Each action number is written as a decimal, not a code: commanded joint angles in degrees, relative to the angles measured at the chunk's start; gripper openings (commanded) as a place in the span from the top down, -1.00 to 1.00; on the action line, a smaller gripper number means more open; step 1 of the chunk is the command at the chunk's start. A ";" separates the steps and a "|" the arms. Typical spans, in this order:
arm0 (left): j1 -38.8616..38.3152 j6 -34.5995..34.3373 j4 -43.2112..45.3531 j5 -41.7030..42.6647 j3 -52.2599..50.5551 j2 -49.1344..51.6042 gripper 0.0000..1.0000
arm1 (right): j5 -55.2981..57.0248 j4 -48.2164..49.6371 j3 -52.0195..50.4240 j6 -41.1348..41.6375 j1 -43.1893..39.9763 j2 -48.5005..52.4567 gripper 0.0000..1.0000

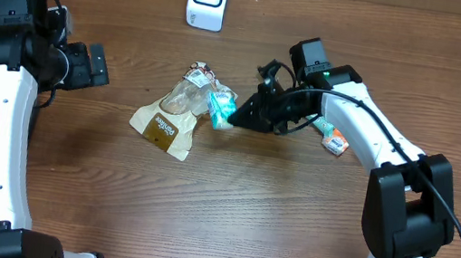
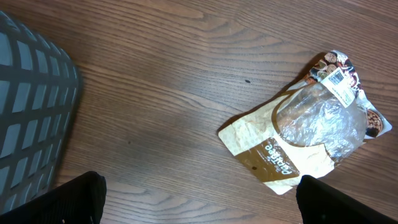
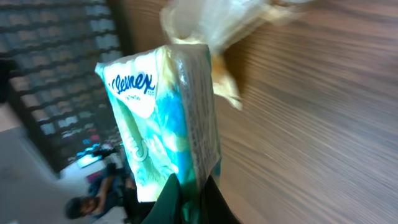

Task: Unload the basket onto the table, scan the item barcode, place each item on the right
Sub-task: 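Lift the tissue pack and swing it up toward the scanner, then hold the tissue pack in front of the white scanner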

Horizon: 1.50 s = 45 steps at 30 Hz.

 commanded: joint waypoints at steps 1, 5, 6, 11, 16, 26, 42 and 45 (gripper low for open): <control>-0.39 0.68 0.04 0.17 0.33 -0.35 -0.99 | 10.25 -4.11 4.90 -0.44 0.09 -1.77 0.93; -0.39 0.68 0.04 0.17 0.33 -0.35 -0.99 | 20.59 -15.32 15.45 -1.92 0.28 -1.77 0.93; -0.39 0.68 0.04 0.17 0.33 -0.35 -0.99 | 23.32 -17.77 18.69 -1.92 0.52 -1.75 0.93; -0.39 0.68 0.04 0.17 0.33 -0.35 -0.99 | 34.82 -24.70 35.71 -1.86 3.34 -1.03 0.92; -0.39 0.68 0.04 0.17 0.33 -0.35 -0.99 | 51.36 -22.69 49.40 -2.82 8.61 1.90 0.92; -0.39 0.68 0.04 0.15 0.33 -0.35 -0.99 | 82.62 6.16 49.72 -21.68 15.76 10.49 0.92; -0.39 0.68 0.04 0.15 0.33 -0.35 -0.99 | 84.19 44.19 49.70 -73.46 14.88 32.44 0.92; -0.39 0.68 0.04 0.15 0.33 -0.35 -0.99 | 82.82 45.55 49.68 -76.61 14.49 35.45 0.92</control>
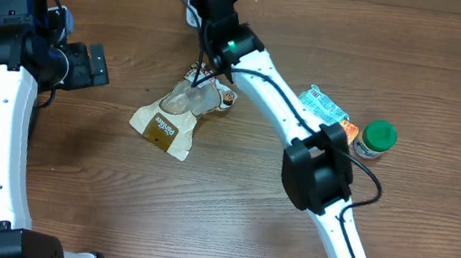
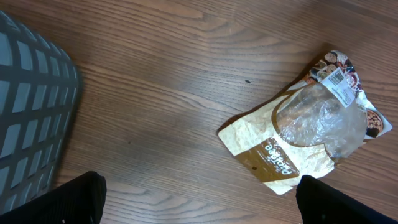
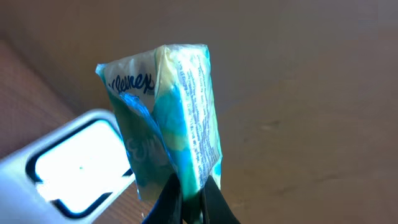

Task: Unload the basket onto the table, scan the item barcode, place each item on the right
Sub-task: 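Hold the tissue pack in front of the white scanner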

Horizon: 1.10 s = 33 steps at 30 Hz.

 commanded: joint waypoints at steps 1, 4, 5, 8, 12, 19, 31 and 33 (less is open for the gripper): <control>-0.39 0.68 0.04 0.17 0.33 -0.35 -0.99 | -1.18 1.18 0.26 -9.42 -0.79 3.91 0.92; -0.39 0.68 0.04 0.15 0.33 -0.35 -0.99 | -2.19 2.25 -0.35 -9.35 -1.57 5.51 0.92; -0.37 0.68 0.04 0.15 0.33 -0.35 -0.99 | -2.16 2.71 -0.35 -9.38 -1.75 5.88 0.92; -0.39 0.68 0.04 0.17 0.33 -0.35 -0.99 | -2.58 3.65 -0.35 -9.42 -2.25 6.88 0.92; -0.39 0.68 0.04 0.17 0.33 -0.35 -0.99 | -2.60 3.96 -0.35 -9.94 -2.36 7.02 0.92; -0.39 0.68 0.07 0.17 0.33 -0.35 -0.99 | -3.02 5.84 -0.35 -11.96 -2.16 7.02 0.92; -0.39 0.68 0.07 0.17 0.33 -0.35 -1.00 | 0.15 5.97 -0.35 -11.63 -1.64 6.93 0.93; -0.39 0.68 0.04 0.17 0.33 -0.35 -0.99 | 1.60 5.97 -0.35 -9.64 -1.25 6.45 0.92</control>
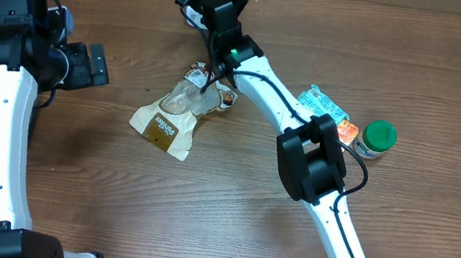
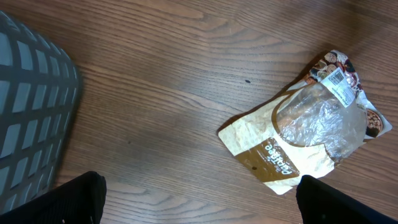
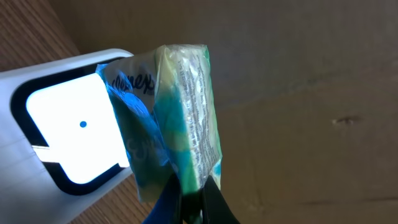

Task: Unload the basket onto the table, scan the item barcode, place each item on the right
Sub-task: 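Hold the tissue pack in front of the white scanner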

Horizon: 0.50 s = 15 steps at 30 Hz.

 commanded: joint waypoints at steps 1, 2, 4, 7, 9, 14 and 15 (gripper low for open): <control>-0.39 0.68 0.04 0.17 0.33 -0.35 -0.99 | 3.21 0.37 0.02 4.46 0.94 -1.14 0.92; -0.39 0.68 0.04 0.17 0.33 -0.35 -0.99 | 3.21 -0.09 0.02 7.06 1.09 -1.84 0.92; -0.39 0.68 0.07 0.17 0.33 -0.35 -0.99 | 2.82 -1.79 0.04 11.80 1.40 -3.87 0.93; -0.37 0.68 0.04 0.17 0.33 -0.35 -0.99 | 0.70 -7.69 0.07 16.59 2.03 -8.15 0.92; -0.39 0.68 0.04 0.17 0.33 -0.35 -0.99 | -1.64 -12.76 0.07 20.57 2.54 -11.45 0.92; -0.39 0.68 0.04 0.17 0.33 -0.35 -0.98 | -9.35 -27.69 0.07 38.58 3.02 -21.07 0.92; -0.39 0.68 0.07 0.17 0.33 -0.35 -0.99 | -11.65 -31.69 0.07 43.21 2.82 -23.30 0.92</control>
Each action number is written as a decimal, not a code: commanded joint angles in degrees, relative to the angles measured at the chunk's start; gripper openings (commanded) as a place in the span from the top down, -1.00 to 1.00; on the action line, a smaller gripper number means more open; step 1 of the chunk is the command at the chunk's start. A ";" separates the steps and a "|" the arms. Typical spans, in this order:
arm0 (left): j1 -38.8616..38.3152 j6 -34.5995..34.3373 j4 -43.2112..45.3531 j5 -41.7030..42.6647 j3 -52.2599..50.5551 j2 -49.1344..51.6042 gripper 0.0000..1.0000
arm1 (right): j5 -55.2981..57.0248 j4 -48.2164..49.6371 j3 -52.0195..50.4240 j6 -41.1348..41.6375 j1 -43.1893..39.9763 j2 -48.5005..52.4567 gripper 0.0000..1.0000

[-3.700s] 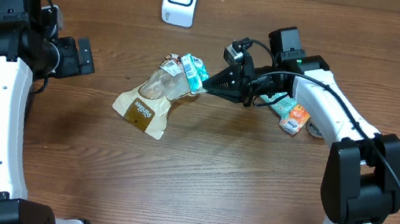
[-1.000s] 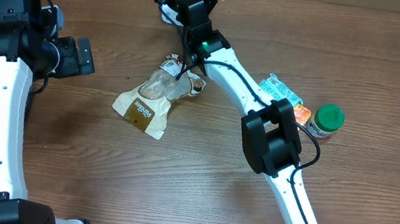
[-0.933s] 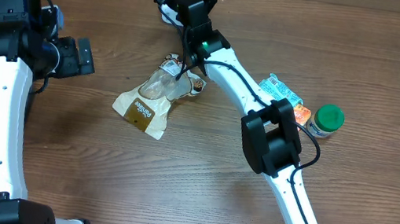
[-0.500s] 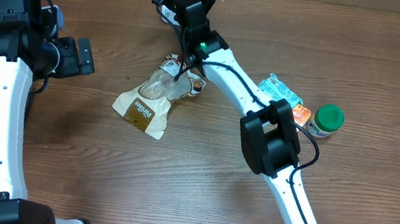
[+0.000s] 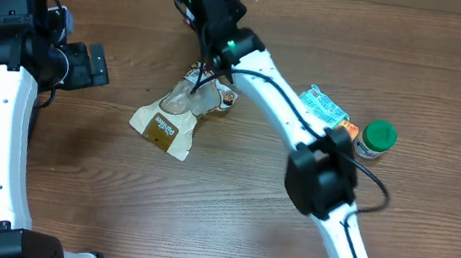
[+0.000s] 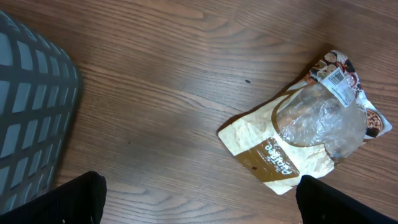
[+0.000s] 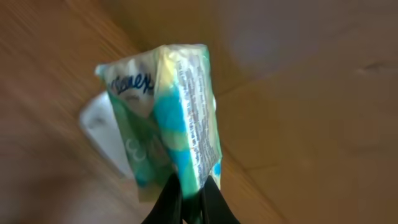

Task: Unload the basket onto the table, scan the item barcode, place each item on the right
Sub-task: 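Hold the tissue pack in front of the white scanner, then carry the tissue pack right and set it beside the jar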

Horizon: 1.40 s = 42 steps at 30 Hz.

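A green-and-white Kleenex tissue pack (image 7: pixel 163 118) stands upright in my right gripper (image 7: pixel 188 198), which is shut on its lower edge. The right wrist view is blurred; the white barcode scanner (image 7: pixel 102 127) shows just behind and left of the pack. Overhead, the right gripper is at the table's far edge, right in front of the scanner, and hides the pack. My left gripper (image 6: pixel 199 208) hangs open over bare wood at the left, with nothing between its fingers (image 6: pixel 74 198).
A brown-and-clear snack bag (image 5: pixel 173 113) lies mid-table, also seen in the left wrist view (image 6: pixel 305 134). A teal packet (image 5: pixel 320 102), an orange item (image 5: pixel 346 133) and a green-capped jar (image 5: pixel 376 139) sit at the right. A grey basket (image 6: pixel 31 106) stands at the far left.
The right gripper has shifted slightly with the pack. The scanner's lit face, large right behind the pack before, now shows smaller, blurred and lower left. The left arm is unchanged.
The right gripper first held the tissue pack low beside the snack bag at mid-table. Then it was at the far edge with the pack near the scanner, then with the pack directly before the lit scanner face. Now the pack sits a little off it.
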 commanded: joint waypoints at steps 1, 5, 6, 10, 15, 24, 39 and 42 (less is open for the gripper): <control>-0.39 0.68 0.04 0.17 0.33 -0.35 -0.99 | -8.87 -7.17 0.74 20.06 -0.26 -13.03 0.92; -0.39 0.68 0.04 0.15 0.33 -0.35 -0.99 | -17.05 -22.08 0.74 33.18 -2.16 -19.63 0.92; -0.39 0.68 0.04 0.17 0.33 -0.35 -0.99 | -18.62 -25.94 0.74 36.00 -2.82 -20.94 0.92; -0.39 0.68 0.04 0.17 0.33 -0.35 -0.99 | -24.50 -40.54 0.74 43.82 -7.32 -23.26 0.92; -0.39 0.68 0.04 0.17 0.33 -0.35 -0.99 | -30.73 -52.85 -2.56 49.13 -15.72 -22.10 0.92; -0.37 0.68 0.04 0.15 0.33 -0.35 -0.98 | -30.86 -49.48 -22.84 50.99 -25.92 -21.94 0.92; -0.39 0.68 0.04 0.17 0.33 -0.35 -0.99 | -32.15 -42.58 -33.75 50.86 -31.04 -21.97 -0.28; -0.39 0.68 0.04 0.17 0.33 -0.35 -0.99 | -36.02 -45.77 -28.89 47.45 -31.04 -21.97 -0.29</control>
